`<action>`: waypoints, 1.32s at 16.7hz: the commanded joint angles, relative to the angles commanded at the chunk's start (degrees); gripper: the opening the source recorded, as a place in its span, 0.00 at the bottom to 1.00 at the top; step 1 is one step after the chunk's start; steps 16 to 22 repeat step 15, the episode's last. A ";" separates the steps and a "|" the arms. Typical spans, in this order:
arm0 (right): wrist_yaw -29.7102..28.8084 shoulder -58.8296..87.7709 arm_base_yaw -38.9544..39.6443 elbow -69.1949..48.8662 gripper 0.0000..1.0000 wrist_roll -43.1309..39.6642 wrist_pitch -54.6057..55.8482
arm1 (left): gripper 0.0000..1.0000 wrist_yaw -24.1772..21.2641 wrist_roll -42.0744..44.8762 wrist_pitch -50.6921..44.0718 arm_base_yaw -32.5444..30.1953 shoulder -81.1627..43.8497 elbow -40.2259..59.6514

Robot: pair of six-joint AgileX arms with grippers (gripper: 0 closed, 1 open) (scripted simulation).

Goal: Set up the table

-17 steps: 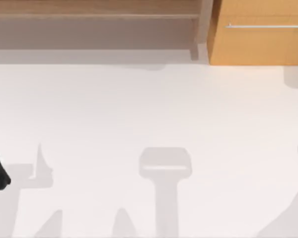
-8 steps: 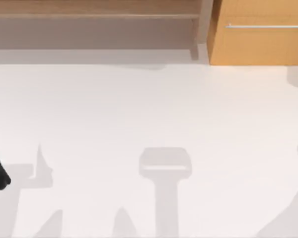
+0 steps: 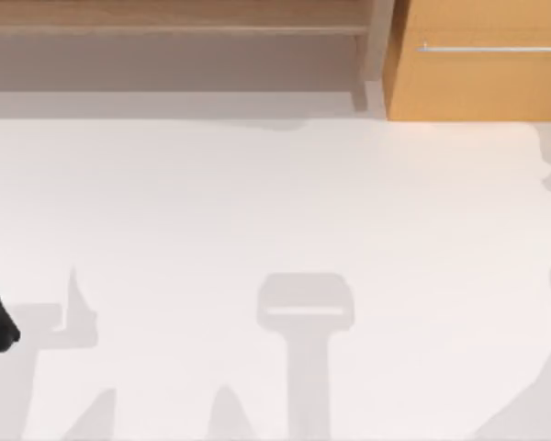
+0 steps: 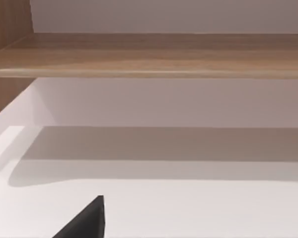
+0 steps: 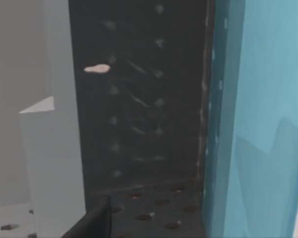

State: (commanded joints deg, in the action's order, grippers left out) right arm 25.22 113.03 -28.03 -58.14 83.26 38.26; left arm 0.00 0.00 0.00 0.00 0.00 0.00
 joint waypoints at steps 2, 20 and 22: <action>0.01 -0.04 -0.13 0.05 1.00 0.00 0.00 | 1.00 0.00 0.00 0.00 0.00 0.00 0.00; 3.73 -7.71 -3.89 11.10 1.00 -1.23 2.87 | 1.00 0.00 0.00 0.00 0.00 0.00 0.00; 3.73 -7.71 -3.89 11.10 1.00 -1.23 2.87 | 1.00 0.00 0.00 0.00 0.00 0.00 0.00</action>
